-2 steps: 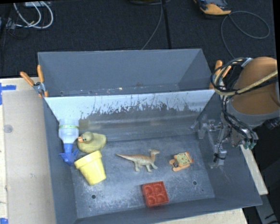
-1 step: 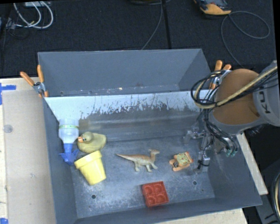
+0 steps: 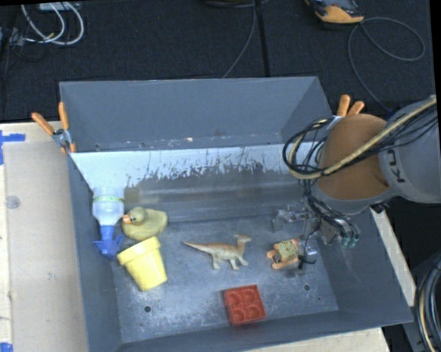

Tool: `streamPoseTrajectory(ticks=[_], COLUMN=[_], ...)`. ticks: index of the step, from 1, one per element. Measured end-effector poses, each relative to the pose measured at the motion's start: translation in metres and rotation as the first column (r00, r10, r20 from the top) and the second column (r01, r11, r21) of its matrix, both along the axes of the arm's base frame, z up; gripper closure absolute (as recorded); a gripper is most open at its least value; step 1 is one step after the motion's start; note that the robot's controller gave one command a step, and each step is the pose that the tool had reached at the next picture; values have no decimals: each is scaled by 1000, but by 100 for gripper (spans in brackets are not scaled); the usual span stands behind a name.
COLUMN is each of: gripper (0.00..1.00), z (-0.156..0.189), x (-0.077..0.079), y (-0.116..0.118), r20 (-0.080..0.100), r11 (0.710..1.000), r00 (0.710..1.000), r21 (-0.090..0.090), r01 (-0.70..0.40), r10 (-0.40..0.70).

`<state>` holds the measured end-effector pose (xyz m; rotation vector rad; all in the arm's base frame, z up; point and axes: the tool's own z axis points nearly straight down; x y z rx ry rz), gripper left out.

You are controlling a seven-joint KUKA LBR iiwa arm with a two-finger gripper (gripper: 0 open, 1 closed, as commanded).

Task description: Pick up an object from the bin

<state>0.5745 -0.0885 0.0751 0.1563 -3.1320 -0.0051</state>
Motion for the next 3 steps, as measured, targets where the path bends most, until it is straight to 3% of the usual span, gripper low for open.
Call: streamPoseTrajectory(ticks=[1,2,3], gripper=[100,100,100], z=[-4,-4,162], x=[-7,-7,-6], y=[0,0,7], r20=[11,11,18], r11=[999,999,1000], r00=[999,999,1000], r21=[-4,-4,-5], r01=[51,49,2], r10=[-51,-49,-2])
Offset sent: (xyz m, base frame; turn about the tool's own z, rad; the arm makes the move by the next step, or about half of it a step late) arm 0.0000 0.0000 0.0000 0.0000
